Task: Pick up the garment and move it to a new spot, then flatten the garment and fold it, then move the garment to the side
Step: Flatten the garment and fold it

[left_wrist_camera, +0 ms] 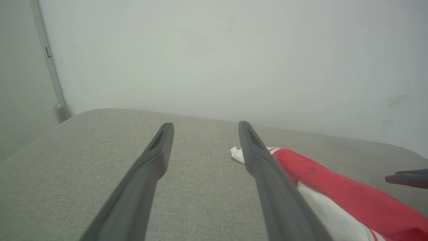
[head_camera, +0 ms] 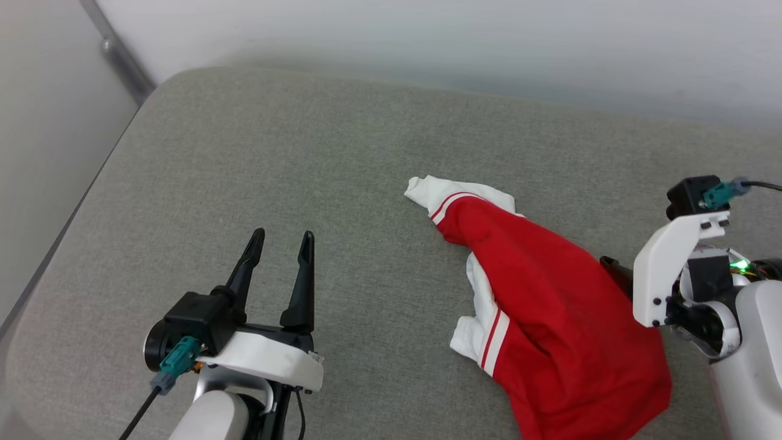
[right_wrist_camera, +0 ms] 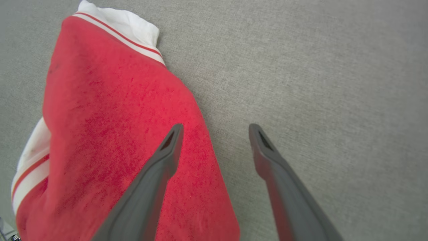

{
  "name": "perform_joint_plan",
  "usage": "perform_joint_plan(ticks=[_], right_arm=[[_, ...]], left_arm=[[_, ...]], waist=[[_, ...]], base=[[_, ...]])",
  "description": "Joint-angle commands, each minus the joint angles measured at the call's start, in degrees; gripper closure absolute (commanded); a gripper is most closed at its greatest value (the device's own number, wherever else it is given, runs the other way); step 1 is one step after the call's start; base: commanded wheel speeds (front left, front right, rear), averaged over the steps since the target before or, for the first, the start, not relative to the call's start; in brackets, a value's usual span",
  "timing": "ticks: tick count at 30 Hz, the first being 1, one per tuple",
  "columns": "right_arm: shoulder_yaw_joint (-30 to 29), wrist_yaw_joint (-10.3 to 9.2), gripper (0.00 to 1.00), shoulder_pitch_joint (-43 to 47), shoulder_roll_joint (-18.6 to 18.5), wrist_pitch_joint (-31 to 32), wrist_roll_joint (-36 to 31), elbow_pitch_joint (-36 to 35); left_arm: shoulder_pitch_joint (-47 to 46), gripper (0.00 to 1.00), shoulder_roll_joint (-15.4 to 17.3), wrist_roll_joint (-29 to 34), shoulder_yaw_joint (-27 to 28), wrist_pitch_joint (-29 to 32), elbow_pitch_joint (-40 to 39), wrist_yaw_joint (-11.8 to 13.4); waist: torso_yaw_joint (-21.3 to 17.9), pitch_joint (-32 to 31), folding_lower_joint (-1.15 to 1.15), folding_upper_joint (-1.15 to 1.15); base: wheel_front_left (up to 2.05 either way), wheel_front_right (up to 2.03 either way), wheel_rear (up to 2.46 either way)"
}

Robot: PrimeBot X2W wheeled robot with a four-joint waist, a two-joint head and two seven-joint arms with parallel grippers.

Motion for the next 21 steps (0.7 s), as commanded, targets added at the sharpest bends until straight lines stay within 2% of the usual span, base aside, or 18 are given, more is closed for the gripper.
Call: perform_joint_plan(ticks=[1,8,13,14,15,16,21], right_arm=[[0.99,0.00,0.00,-2.15,-0.40,1.30,0.51,1.35],[5.82,0.00,0.00,-7.57,-1.09,4.69,1.67,9.92],[6.95,0.00,0.00,-6.80,0.67,7.39,3.07,17.34],[7.07,0.00,0.08,-6.59,1.04,8.06,3.45,18.46],[7.35,0.00,0.66,-6.52,1.42,8.21,3.71,18.98],[7.54,0.00,1.00,-6.64,1.86,8.08,4.08,19.25],[9.06,0.00,1.00,-9.91,1.18,3.42,4.22,16.09]], left_arm=[[-1.05,0.00,-0.77,0.55,0.37,-0.32,0.05,-0.65],[-1.89,0.00,-3.36,2.19,2.59,-0.33,1.04,-3.21],[-1.76,0.00,-4.76,3.37,3.93,-0.29,2.23,-4.74],[-1.64,0.00,-4.98,3.63,4.27,-0.29,2.38,-4.92],[-1.44,0.00,-5.16,3.80,4.50,-0.28,2.62,-5.25],[-1.22,0.00,-5.34,4.11,4.81,-0.28,2.78,-5.35],[0.16,0.00,-5.34,5.09,6.24,-0.28,3.45,-5.90]], waist=[[2.45,2.59,0.00,0.00],[4.17,5.86,0.00,0.00],[4.33,6.21,0.00,0.00],[4.22,6.11,0.00,0.00],[4.07,5.98,0.00,0.00],[3.80,5.74,0.00,0.00],[1.33,3.72,0.00,0.00]], base=[[0.00,0.00,0.00],[0.00,0.00,0.00],[0.00,0.00,0.00],[0.00,0.00,0.00],[0.00,0.00,0.00],[0.00,0.00,0.00],[0.00,0.00,0.00]])
